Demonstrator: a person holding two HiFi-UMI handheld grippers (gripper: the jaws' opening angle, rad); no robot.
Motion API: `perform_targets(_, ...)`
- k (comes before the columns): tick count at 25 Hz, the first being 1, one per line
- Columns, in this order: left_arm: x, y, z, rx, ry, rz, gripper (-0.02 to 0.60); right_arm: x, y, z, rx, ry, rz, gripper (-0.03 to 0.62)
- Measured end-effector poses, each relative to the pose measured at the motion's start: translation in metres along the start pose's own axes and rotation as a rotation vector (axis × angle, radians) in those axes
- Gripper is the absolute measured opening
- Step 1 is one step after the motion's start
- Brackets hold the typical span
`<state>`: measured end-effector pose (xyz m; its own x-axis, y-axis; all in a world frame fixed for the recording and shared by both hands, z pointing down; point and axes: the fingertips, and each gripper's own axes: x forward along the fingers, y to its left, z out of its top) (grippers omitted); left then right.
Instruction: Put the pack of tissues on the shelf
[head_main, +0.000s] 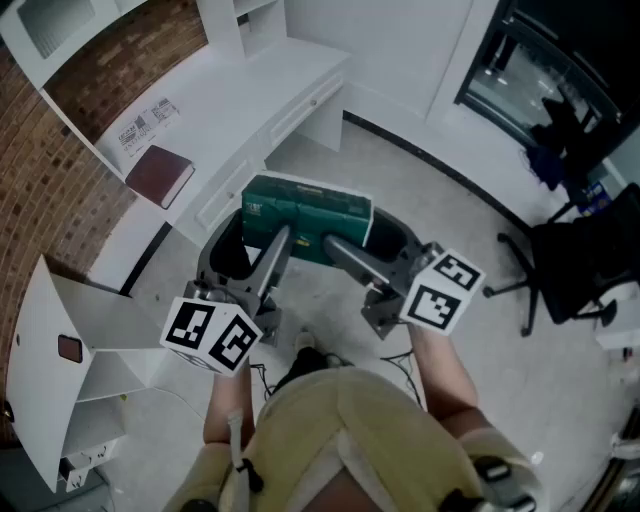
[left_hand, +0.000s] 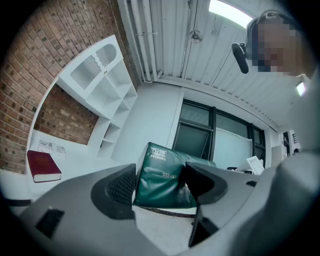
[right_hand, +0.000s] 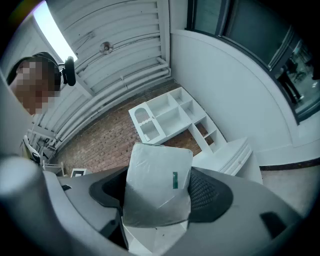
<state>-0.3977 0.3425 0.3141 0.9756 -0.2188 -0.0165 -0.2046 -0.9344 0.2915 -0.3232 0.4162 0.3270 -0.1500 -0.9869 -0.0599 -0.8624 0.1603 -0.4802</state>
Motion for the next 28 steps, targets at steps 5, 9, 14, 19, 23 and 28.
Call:
perform_targets(5,0.004,0.012,0.0,0.015,0.001,0.006,0.313,0.013,-0.005,-0.003,0.002,0.003,0.01,0.341)
perform_targets(9,0.013,0.038,0.01,0.019,0.005,0.006,0.313,0.041,-0.012,0.0,0.016,0.0,0.004,0.341)
perform_targets(14,0.021,0.066,0.022,0.029,-0.005,0.002,0.313,0.071,-0.016,0.004,0.011,0.007,0.026,0.342)
perform_targets(19,0.027,0.095,0.036,0.07,-0.012,0.005,0.31,0.104,-0.02,0.009,-0.016,0.002,0.052,0.341)
perform_targets(23,0.037,0.117,0.042,0.098,-0.01,0.011,0.307,0.128,-0.031,0.009,-0.007,-0.004,0.05,0.342)
perform_targets(28,0.07,0.129,0.044,0.092,-0.021,0.042,0.305,0.144,-0.062,0.025,-0.011,0.014,0.069,0.341)
